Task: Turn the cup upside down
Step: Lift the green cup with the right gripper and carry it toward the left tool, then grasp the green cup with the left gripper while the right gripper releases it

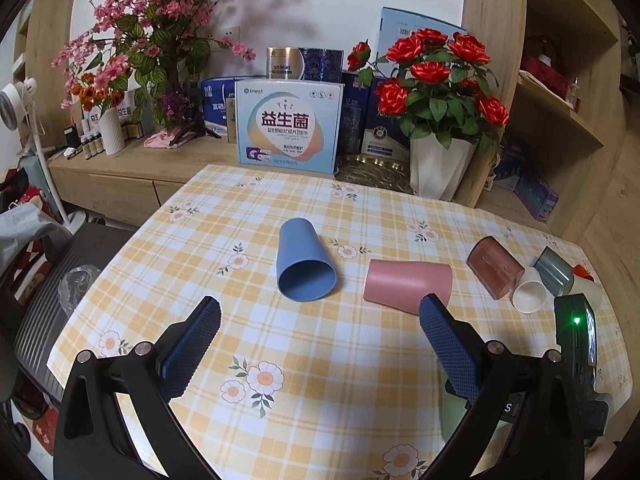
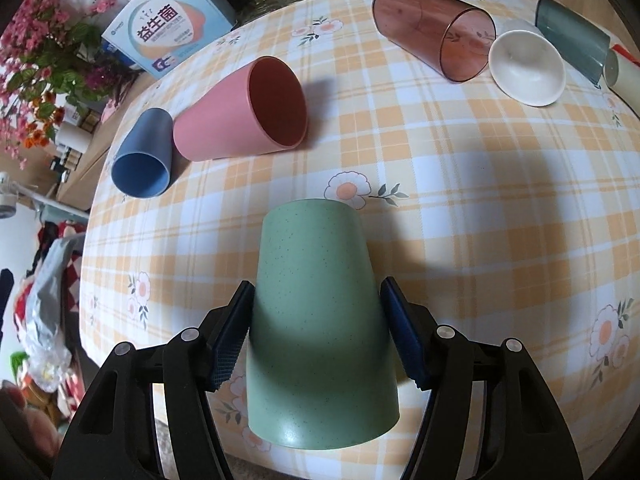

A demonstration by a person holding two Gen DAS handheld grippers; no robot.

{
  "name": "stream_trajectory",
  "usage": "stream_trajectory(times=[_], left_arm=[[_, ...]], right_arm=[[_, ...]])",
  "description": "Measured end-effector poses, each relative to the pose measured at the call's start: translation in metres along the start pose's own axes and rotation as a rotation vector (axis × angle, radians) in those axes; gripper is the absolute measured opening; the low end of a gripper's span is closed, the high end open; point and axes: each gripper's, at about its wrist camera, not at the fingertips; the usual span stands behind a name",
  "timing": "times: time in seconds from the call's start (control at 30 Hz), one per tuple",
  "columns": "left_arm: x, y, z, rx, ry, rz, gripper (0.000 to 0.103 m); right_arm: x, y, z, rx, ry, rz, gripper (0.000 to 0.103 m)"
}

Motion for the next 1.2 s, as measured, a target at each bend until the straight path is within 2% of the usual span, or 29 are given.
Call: stream_trajectory(times=[0.17, 0.2, 0.3, 0.33, 0.47, 0.6, 0.7, 0.8, 0.87, 0.97, 1.03, 1.2], left_arm=[[-0.001, 0.001, -0.002, -0.004, 0.018, 0.015, 0.097], [-0.002, 0.001, -0.002, -0.007, 0.029, 0.016, 0.097], [-0.006, 0.0, -0.006, -0.018, 0.08, 0.023, 0.097], [-0.006, 0.0, -0.009, -0.02, 0.096, 0.033, 0.097], [-0.001, 0.004, -0.023, -0.012, 0.155, 0.087, 0.097], [0.018, 0.013, -0.039, -0.028, 0.227, 0.206, 0.096], [0.037, 0.02, -0.049, -0.028, 0.25, 0.29, 0.088], [0.059, 0.023, -0.06, -0.002, 0.25, 0.368, 0.084], [0.078, 0.023, -0.068, 0.038, 0.249, 0.436, 0.079], [0.102, 0.025, -0.073, 0.063, 0.235, 0.525, 0.076], [0.122, 0.029, -0.074, 0.057, 0.216, 0.607, 0.075], [0.146, 0.041, -0.08, 0.062, 0.207, 0.715, 0.073]], right_arm=[[-0.013, 0.0, -0.005, 0.004, -0.062, -0.026, 0.064], [-0.018, -0.001, -0.006, -0.004, -0.069, -0.04, 0.068], [-0.043, -0.003, -0.012, -0.032, -0.084, -0.12, 0.075], [-0.053, -0.004, -0.016, -0.046, -0.083, -0.158, 0.09], [-0.084, -0.003, -0.037, -0.084, -0.068, -0.263, 0.09], [-0.099, 0.003, -0.065, -0.081, -0.024, -0.312, 0.09], [-0.109, 0.011, -0.09, -0.036, 0.012, -0.37, 0.09], [-0.117, 0.015, -0.111, -0.01, 0.052, -0.409, 0.09], [-0.123, 0.016, -0.119, -0.039, 0.115, -0.425, 0.09], [-0.128, 0.018, -0.125, -0.068, 0.154, -0.436, 0.09], [-0.129, 0.02, -0.132, -0.064, 0.196, -0.432, 0.09], [-0.122, 0.023, -0.149, -0.024, 0.218, -0.394, 0.09]])
Point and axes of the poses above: each gripper's, at about its wrist camera, not at the fingertips, and x roughly the way its jaws point, z to its left, y to its underside, and after that the axes turned 8 degrees about -x, right-handed
